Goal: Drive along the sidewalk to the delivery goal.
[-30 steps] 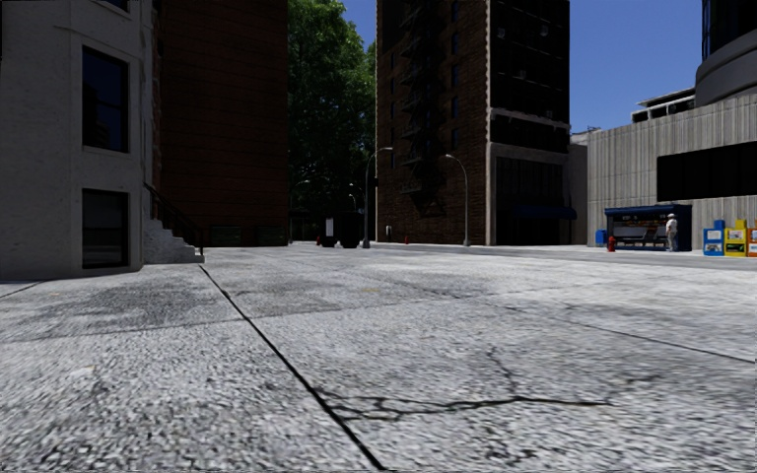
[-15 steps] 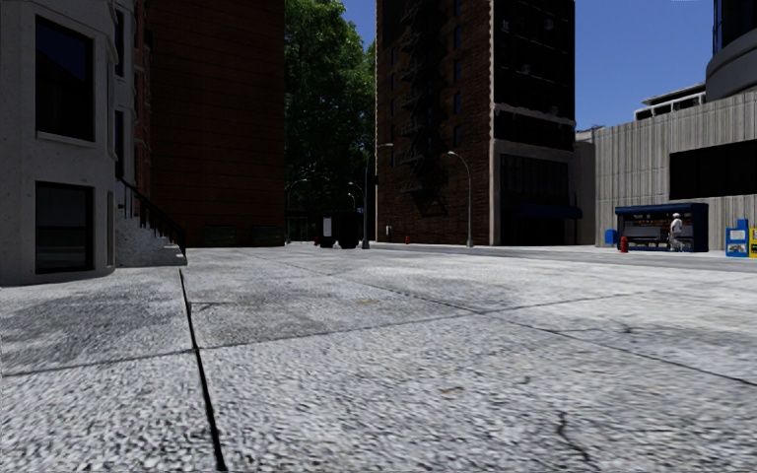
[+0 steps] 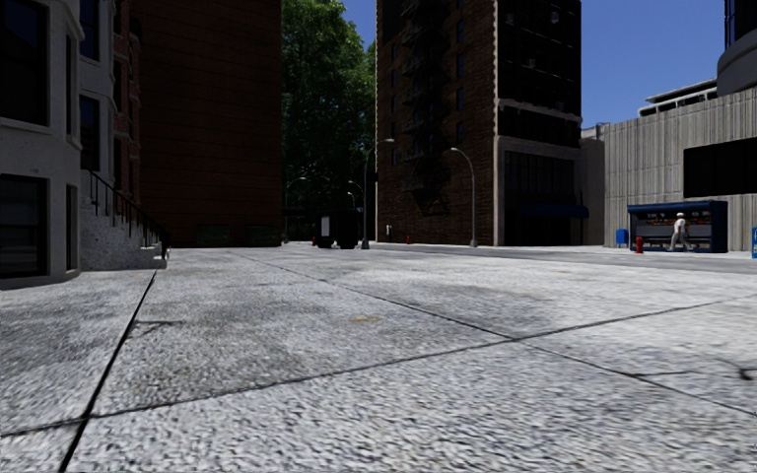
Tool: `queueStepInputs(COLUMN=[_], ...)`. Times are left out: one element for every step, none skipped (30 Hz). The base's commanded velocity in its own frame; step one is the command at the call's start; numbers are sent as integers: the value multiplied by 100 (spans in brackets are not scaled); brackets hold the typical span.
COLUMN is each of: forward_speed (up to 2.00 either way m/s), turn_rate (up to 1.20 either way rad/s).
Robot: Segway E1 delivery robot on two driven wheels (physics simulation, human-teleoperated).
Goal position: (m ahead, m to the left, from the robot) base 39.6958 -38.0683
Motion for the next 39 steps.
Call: queueStepInputs(forward_speed=[200, 200, 200, 200, 200, 200, 200, 200, 200, 200, 200, 200, 200, 200, 200, 200, 200, 200, 200, 200, 200, 200, 200, 200, 200, 200, 200, 200, 200, 200, 200, 200, 200, 200, 200, 200, 200, 200, 200], turn_rate=[0, 0, 0, 0, 0, 0, 0, 0, 0, 0, 0, 0, 0, 0, 0, 0, 0, 0, 0, 0, 0, 0, 0, 0, 0, 0, 0, 0, 0, 0, 0, 0, 0, 0, 0, 0, 0, 3, 3])
